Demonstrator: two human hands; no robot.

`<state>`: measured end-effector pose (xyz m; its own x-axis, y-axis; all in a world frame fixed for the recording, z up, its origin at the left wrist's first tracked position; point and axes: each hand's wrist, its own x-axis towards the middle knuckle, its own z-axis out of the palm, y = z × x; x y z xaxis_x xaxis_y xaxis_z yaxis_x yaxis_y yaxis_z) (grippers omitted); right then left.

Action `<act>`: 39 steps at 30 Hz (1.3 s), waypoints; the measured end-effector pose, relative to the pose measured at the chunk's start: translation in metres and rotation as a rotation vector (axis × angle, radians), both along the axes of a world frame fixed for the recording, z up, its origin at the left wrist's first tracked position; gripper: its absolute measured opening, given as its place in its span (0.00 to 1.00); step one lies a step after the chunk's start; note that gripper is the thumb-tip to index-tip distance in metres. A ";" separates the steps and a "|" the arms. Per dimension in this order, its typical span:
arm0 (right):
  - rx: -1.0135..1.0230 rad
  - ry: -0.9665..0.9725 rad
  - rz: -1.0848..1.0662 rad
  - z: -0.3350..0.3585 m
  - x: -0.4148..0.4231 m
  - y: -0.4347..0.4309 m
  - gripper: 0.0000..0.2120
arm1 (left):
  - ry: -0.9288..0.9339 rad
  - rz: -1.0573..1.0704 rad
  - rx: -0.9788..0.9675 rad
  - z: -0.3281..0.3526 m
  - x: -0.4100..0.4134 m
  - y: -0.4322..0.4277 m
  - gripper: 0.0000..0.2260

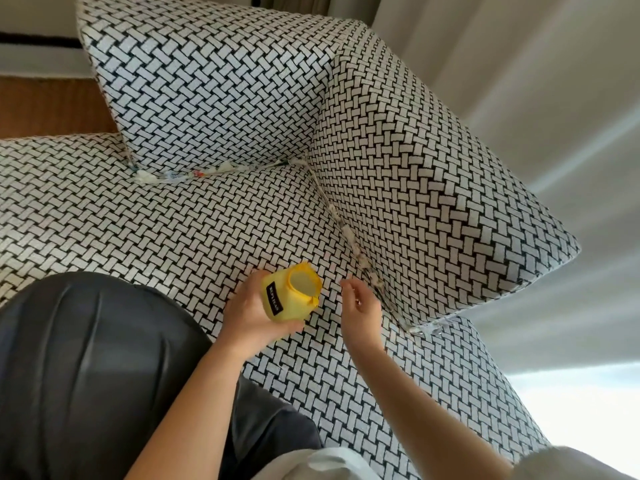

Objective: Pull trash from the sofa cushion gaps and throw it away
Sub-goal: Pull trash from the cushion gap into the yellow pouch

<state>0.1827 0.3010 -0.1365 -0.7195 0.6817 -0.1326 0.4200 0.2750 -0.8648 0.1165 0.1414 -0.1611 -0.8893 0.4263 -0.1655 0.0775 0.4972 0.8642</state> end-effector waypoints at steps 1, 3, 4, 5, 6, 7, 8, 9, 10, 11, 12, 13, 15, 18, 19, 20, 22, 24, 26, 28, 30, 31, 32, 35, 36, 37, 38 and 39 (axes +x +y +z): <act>0.061 -0.042 -0.019 -0.007 0.005 0.009 0.09 | -0.006 0.004 -0.001 0.000 -0.001 -0.001 0.39; 0.147 -0.114 -0.032 -0.017 0.009 0.025 0.10 | -0.003 0.004 0.000 0.000 -0.001 -0.002 0.39; 0.166 -0.142 -0.040 -0.020 0.010 0.032 0.12 | -0.002 -0.002 0.005 0.001 -0.001 -0.002 0.39; 0.189 -0.172 -0.039 -0.022 0.007 0.037 0.13 | -0.007 -0.005 0.010 0.002 -0.001 -0.002 0.39; 0.220 -0.210 -0.028 -0.024 0.003 0.041 0.15 | -0.010 -0.008 0.013 0.003 -0.001 -0.002 0.39; 0.255 -0.255 -0.009 -0.025 -0.001 0.044 0.17 | -0.015 -0.010 0.012 0.003 -0.001 -0.002 0.38; 0.281 -0.291 0.002 -0.026 -0.005 0.045 0.18 | -0.022 -0.009 0.008 0.003 -0.001 -0.002 0.36; 0.298 -0.315 0.005 -0.026 -0.008 0.046 0.18 | -0.026 -0.006 0.009 0.003 -0.001 -0.001 0.35; 0.304 -0.330 -0.002 -0.025 -0.010 0.046 0.18 | -0.029 -0.002 0.010 0.002 -0.001 -0.001 0.34; 0.303 -0.336 -0.013 -0.024 -0.012 0.047 0.18 | -0.032 0.001 0.011 0.002 -0.001 -0.002 0.34; 0.300 -0.342 -0.024 -0.024 -0.013 0.048 0.18 | -0.032 0.002 0.009 0.002 -0.001 -0.002 0.34; 0.294 -0.354 -0.031 -0.024 -0.015 0.049 0.18 | -0.028 0.001 0.008 0.001 -0.002 -0.001 0.34; 0.281 -0.405 -0.024 -0.024 -0.019 0.052 0.17 | -0.021 -0.002 0.006 0.000 -0.001 -0.001 0.35; 0.254 -0.483 0.017 -0.022 -0.029 0.060 0.15 | -0.022 0.007 -0.006 0.003 -0.001 -0.001 0.35; 0.248 -0.511 0.024 -0.022 -0.033 0.063 0.14 | -0.020 0.008 -0.013 0.004 -0.001 -0.001 0.35; 0.247 -0.542 0.029 -0.022 -0.036 0.065 0.13 | -0.019 0.008 -0.020 0.005 -0.001 -0.001 0.35; 0.264 -0.603 0.049 -0.023 -0.041 0.067 0.13 | -0.026 0.010 -0.024 0.006 -0.001 0.000 0.34; 0.297 -0.659 0.089 -0.023 -0.042 0.067 0.14 | -0.036 0.013 -0.024 0.006 -0.001 0.000 0.34; 0.316 -0.699 0.135 -0.018 -0.043 0.067 0.14 | -0.038 0.012 -0.029 0.005 0.000 -0.001 0.34; 0.341 -0.746 0.185 -0.012 -0.048 0.067 0.13 | -0.035 0.011 -0.027 0.004 -0.001 -0.001 0.34; 0.369 -0.774 0.198 -0.010 -0.054 0.068 0.14 | -0.040 0.008 -0.025 0.003 -0.002 -0.001 0.34; 0.381 -0.783 0.195 -0.010 -0.055 0.067 0.15 | -0.048 0.007 -0.026 0.002 -0.002 -0.002 0.34; 0.404 -0.784 0.190 -0.010 -0.056 0.066 0.15 | -0.056 0.006 -0.023 0.002 -0.003 -0.003 0.34; 0.537 -0.745 0.124 -0.013 -0.052 0.059 0.13 | -0.084 0.000 -0.009 0.001 -0.003 -0.005 0.35; 0.590 -0.723 0.097 -0.014 -0.051 0.057 0.11 | -0.087 0.000 -0.005 0.001 -0.003 -0.005 0.35; 0.633 -0.709 0.073 -0.015 -0.050 0.055 0.10 | -0.085 -0.001 -0.006 0.002 -0.003 -0.005 0.34; 0.658 -0.700 0.057 -0.015 -0.048 0.053 0.10 | -0.079 -0.003 -0.012 0.002 -0.003 -0.005 0.34; 0.669 -0.695 0.053 -0.015 -0.047 0.053 0.09 | -0.071 -0.002 -0.017 0.002 -0.003 -0.004 0.34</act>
<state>0.1360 0.3538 -0.1517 -0.6591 0.7396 -0.1365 0.7517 0.6540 -0.0857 0.1139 0.1371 -0.1587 -0.8743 0.4247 -0.2350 0.0177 0.5119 0.8589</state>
